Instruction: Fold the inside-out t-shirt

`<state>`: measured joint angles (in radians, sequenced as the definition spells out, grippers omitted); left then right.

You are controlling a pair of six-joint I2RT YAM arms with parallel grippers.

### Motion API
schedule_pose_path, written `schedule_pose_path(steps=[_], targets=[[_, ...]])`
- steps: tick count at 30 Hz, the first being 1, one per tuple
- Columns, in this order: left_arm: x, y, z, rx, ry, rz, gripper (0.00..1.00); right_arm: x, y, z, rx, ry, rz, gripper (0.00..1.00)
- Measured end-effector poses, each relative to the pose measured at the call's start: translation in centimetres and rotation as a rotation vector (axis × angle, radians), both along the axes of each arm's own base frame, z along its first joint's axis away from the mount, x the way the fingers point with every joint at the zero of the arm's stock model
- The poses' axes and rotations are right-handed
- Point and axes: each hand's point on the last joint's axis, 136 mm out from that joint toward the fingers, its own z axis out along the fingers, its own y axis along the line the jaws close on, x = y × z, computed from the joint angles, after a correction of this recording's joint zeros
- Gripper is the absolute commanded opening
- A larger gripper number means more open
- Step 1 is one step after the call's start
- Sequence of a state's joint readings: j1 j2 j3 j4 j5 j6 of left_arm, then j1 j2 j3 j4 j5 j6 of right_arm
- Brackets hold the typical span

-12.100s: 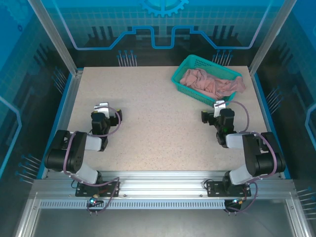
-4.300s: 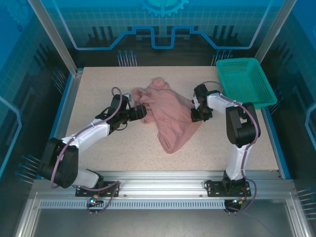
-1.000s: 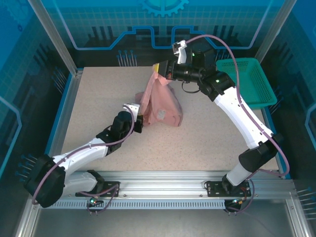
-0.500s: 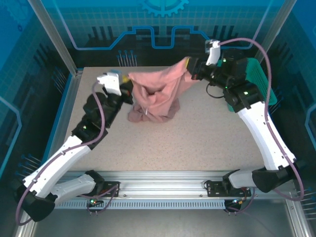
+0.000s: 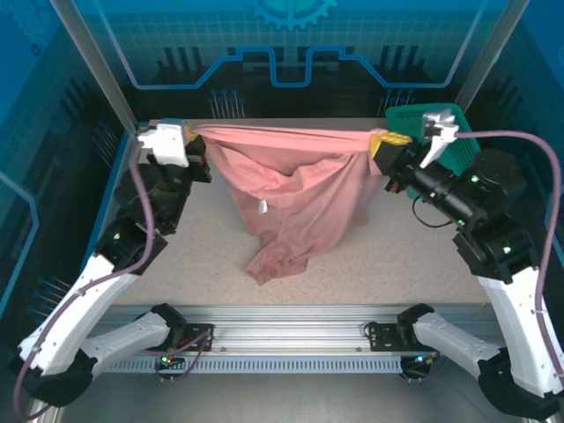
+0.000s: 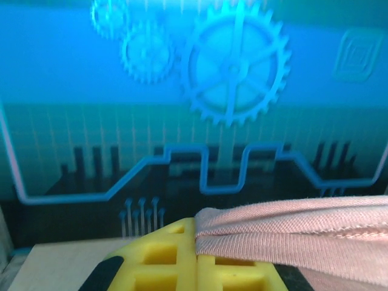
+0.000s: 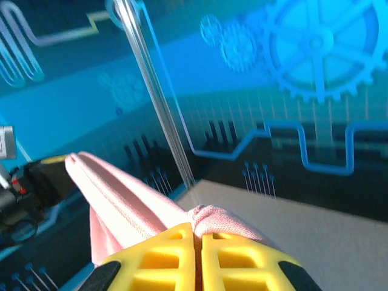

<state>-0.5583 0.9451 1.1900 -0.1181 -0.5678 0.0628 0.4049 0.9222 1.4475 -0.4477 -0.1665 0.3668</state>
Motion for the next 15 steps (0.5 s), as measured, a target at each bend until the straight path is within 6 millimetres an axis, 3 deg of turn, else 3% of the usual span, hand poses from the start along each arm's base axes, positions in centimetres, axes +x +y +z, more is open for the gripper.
schedule_pose_path(steps=[5, 7, 9, 11, 13, 15], targets=[[6.7, -0.2, -4.7, 0.094, 0.164, 0.096, 0.00, 6.5, 1.2, -5.1, -0.060, 0.146, -0.088, 0.08], [9.8, 0.1, -5.2, 0.109, 0.204, 0.128, 0.00, 9.9, 1.5, -6.6, -0.075, 0.192, -0.137, 0.08], [12.4, 0.2, -4.3, 0.105, 0.211, 0.137, 0.00, 13.0, 1.7, -7.0, -0.072, 0.211, -0.172, 0.08], [14.3, 0.0, -2.2, 0.091, 0.188, 0.129, 0.00, 15.5, 1.9, -5.8, -0.061, 0.202, -0.186, 0.08], [15.6, -0.7, 1.7, 0.074, 0.128, 0.102, 0.00, 17.6, 2.6, -1.9, -0.032, 0.141, -0.178, 0.08], [15.8, -1.5, 6.5, 0.044, 0.041, 0.064, 0.00, 18.1, 3.4, 3.9, 0.015, 0.033, -0.143, 0.08]])
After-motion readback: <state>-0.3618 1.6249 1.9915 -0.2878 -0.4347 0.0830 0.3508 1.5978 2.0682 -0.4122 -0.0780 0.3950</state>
